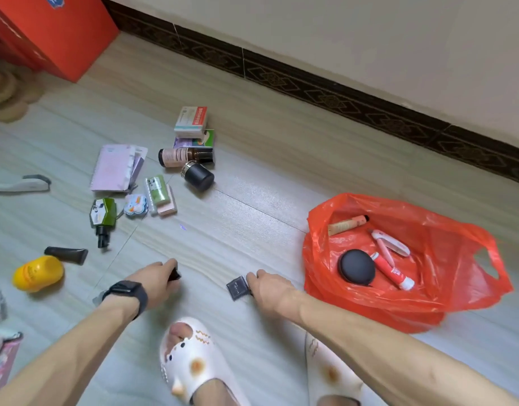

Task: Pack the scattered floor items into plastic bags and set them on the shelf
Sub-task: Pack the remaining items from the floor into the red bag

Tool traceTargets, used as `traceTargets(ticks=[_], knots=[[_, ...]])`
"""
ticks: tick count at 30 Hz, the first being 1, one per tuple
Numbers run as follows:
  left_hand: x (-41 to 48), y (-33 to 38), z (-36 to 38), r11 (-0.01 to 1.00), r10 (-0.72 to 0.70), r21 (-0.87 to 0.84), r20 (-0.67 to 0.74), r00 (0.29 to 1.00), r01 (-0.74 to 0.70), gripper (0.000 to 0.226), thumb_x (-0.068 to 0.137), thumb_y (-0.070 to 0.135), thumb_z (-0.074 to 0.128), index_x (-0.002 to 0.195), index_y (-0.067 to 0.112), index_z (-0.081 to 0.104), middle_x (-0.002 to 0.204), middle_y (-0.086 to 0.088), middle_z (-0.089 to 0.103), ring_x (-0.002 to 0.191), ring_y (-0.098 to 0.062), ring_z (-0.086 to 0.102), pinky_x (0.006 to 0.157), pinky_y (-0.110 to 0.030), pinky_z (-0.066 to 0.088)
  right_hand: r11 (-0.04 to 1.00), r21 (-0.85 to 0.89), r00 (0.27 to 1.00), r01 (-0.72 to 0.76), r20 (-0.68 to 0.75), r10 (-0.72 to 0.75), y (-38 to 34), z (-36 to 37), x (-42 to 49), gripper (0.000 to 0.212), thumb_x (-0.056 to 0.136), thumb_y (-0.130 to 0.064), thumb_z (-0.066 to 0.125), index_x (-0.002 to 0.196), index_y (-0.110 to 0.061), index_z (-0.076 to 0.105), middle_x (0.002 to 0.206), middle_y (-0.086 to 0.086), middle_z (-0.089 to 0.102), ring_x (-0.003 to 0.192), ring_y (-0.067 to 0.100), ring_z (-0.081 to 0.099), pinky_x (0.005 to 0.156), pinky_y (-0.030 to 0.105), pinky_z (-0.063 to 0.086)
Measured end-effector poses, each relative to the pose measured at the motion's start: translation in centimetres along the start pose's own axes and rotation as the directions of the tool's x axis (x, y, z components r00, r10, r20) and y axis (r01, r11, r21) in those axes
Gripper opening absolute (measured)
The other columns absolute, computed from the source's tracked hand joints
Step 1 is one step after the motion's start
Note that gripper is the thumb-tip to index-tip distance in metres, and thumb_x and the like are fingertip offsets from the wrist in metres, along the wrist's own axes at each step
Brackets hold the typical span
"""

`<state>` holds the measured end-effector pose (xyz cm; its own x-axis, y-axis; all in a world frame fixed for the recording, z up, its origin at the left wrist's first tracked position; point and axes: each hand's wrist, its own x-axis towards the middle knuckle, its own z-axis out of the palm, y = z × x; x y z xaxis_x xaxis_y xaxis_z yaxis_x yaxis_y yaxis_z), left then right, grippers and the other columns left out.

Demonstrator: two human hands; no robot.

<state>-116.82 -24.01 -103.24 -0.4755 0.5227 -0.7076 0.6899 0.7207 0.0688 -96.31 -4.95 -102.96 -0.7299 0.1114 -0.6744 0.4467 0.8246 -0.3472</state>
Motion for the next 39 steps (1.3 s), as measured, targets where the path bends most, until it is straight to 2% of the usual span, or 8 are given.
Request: traceTargets(ticks=[3,8,13,16,23,28,32,39], knots=[[-1.3,4.9,-4.4,0.997,0.081,-0.012,-0.090,0.993,-0.082,0.023,0.096,0.042,0.051,0.112,0.026,0.050,0.107,-0.001,0.058,0.098,-0.026,0.059,0.075,-0.032,0.045,0.966,0.251,0.982,0.062,-0.188,-0.014,1.7,-2.1,-4.6,0.018,0.096,-0.023,0.049,0.111,-0.015,0.045,0.115,0.011,0.053,0.105,0.034,0.054,0.080,0.037,0.038],[-2.9,16.2,-10.4,0.958,0.283,0.013,-0.198,0.939,-0.286,0.025,0.096,0.043,0.051,0.114,0.027,0.051,0.105,-0.001,0.057,0.096,-0.028,0.058,0.071,-0.033,0.042,0.838,0.504,0.815,0.209,-0.563,0.135,6.1,-5.6,-14.3,0.012,0.093,-0.025,0.060,0.094,-0.024,0.048,0.088,-0.007,0.057,0.083,0.009,0.051,0.075,0.023,0.040],[-3.9,28.2,-12.0,0.859,0.480,-0.033,-0.298,0.825,-0.511,0.035,0.092,0.047,0.050,0.113,0.019,0.051,0.106,-0.008,0.062,0.097,-0.033,0.059,0.078,-0.040,0.050,0.790,0.570,0.644,0.228,-0.697,0.317,11.6,-7.9,-21.3,0.016,0.092,-0.019,0.066,0.090,-0.027,0.052,0.081,-0.009,0.060,0.076,0.006,0.055,0.068,0.012,0.039],[-3.5,33.8,-10.6,0.816,0.545,-0.008,-0.324,0.773,-0.578,0.033,0.094,0.041,0.053,0.113,0.014,0.050,0.108,-0.012,0.061,0.099,-0.035,0.058,0.075,-0.037,0.046,0.794,0.580,0.598,0.183,-0.707,0.379,14.9,-8.1,-22.5,0.017,0.092,-0.021,0.066,0.089,-0.029,0.052,0.084,-0.011,0.061,0.073,0.006,0.056,0.065,0.011,0.040],[-0.6,37.3,-4.9,0.849,0.510,-0.020,-0.229,0.829,-0.528,0.042,0.094,0.030,0.055,0.130,0.011,0.046,0.142,-0.011,0.045,0.125,-0.036,0.048,0.093,-0.046,0.048,0.823,0.568,0.644,-0.015,-0.624,0.443,20.5,-7.1,-20.8,0.019,0.094,-0.017,0.061,0.089,-0.032,0.050,0.089,-0.007,0.062,0.079,0.002,0.058,0.070,0.012,0.043],[-1.4,33.6,-4.5,0.799,0.563,0.350,-0.149,0.813,-0.489,0.061,0.086,0.038,0.060,0.142,0.024,0.039,0.155,-0.006,0.027,0.140,-0.028,0.027,0.110,-0.051,0.025,0.908,0.350,0.866,-0.231,-0.352,0.356,21.4,-4.7,-19.1,0.034,0.094,-0.019,0.054,0.125,-0.032,0.060,0.130,-0.006,0.062,0.123,0.016,0.056,0.103,0.031,0.041],[-2.4,30.3,-7.5,0.797,0.544,0.411,-0.169,0.822,-0.443,0.062,0.093,0.046,0.050,0.149,0.031,0.028,0.154,-0.005,0.029,0.143,-0.027,0.023,0.114,-0.054,0.017,0.946,0.276,0.904,-0.167,-0.341,0.259,19.0,-5.4,-17.9,0.038,0.094,-0.028,0.055,0.131,-0.030,0.058,0.135,-0.007,0.061,0.127,0.015,0.053,0.104,0.027,0.038],[-8.5,19.1,-12.0,0.871,0.363,0.435,-0.256,0.896,-0.229,0.062,0.094,0.042,0.050,0.149,0.031,0.025,0.157,-0.007,0.022,0.137,-0.031,0.033,0.110,-0.048,0.026,0.994,0.099,0.896,0.045,-0.444,0.003,10.3,-10.5,-14.5,0.036,0.094,-0.031,0.052,0.130,-0.029,0.058,0.135,-0.010,0.060,0.126,0.011,0.053,0.104,0.027,0.038]])
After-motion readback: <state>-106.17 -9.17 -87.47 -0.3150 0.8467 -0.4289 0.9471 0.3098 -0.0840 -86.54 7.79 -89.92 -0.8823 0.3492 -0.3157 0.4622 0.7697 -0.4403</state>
